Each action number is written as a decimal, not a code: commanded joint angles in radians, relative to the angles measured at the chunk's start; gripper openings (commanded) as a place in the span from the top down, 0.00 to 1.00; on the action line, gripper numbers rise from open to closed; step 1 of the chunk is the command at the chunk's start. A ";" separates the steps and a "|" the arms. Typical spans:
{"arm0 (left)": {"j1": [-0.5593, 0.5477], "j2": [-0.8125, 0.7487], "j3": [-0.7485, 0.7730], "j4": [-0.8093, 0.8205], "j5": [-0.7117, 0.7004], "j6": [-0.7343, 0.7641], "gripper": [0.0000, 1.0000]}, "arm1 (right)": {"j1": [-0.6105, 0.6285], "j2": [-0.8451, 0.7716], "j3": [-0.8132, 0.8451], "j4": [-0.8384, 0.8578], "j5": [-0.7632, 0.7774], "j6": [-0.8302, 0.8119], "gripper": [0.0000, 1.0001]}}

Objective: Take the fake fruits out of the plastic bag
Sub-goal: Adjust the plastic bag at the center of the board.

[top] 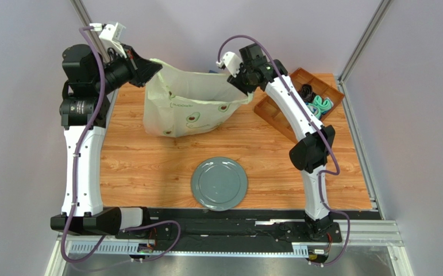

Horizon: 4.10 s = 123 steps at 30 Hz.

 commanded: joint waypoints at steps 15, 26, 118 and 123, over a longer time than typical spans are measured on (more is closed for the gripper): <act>-0.007 -0.255 -0.598 -0.056 0.013 -0.096 1.00 | 0.119 -0.520 -0.672 0.144 -0.410 -0.025 0.31; -0.007 -0.222 -0.613 -0.036 0.015 -0.126 1.00 | 0.220 -0.437 -0.675 0.212 -0.455 -0.002 0.30; 0.112 -0.557 -0.473 -0.755 0.086 0.254 1.00 | 0.435 -0.093 -0.463 0.295 -0.400 0.200 0.50; 0.123 -0.551 -0.472 -0.798 -0.052 0.276 1.00 | 0.438 -0.064 -0.433 0.376 -0.225 0.267 0.42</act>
